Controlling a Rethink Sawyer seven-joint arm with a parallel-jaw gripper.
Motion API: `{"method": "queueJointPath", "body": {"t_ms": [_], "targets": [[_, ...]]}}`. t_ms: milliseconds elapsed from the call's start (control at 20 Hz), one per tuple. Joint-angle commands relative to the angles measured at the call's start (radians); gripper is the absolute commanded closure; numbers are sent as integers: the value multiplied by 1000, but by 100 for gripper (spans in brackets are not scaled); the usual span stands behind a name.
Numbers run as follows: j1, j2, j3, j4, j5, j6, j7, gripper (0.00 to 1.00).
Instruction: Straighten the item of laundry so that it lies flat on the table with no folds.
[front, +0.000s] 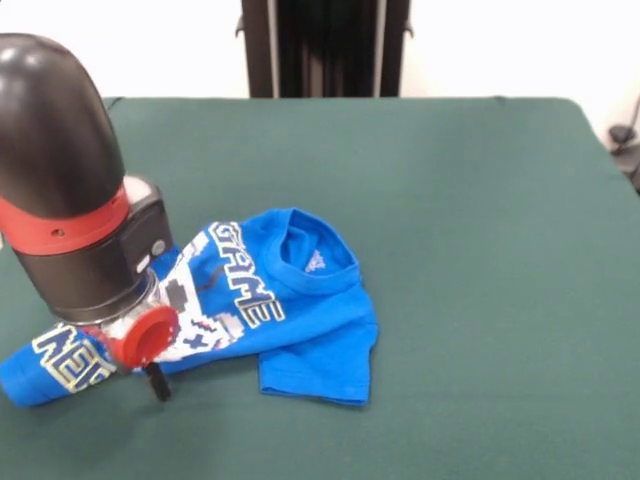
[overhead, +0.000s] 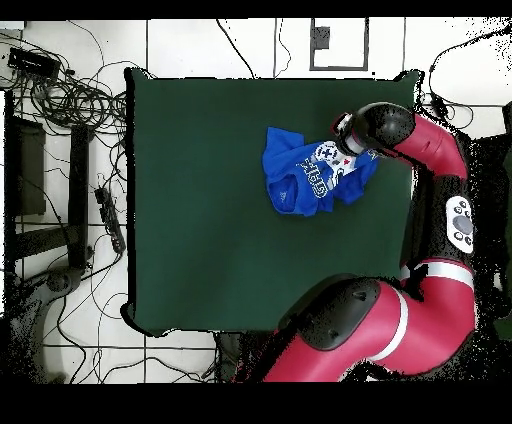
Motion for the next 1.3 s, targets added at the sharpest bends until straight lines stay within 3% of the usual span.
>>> {"method": "queueJointPath", "body": {"t_ms": [50,350,550,850,1100,1300], "targets": [[-4,121,47,45,7,431,-165,0],[-18,131,46,-81,-54,673,-262,0],[-23,159,64,-152,-86,717,-296,0],[-35,106,65,-108,-101,680,-293,0],[-35,119,80,-119,-110,683,-301,0],[-37,96,80,-101,-99,797,-301,0]]}}
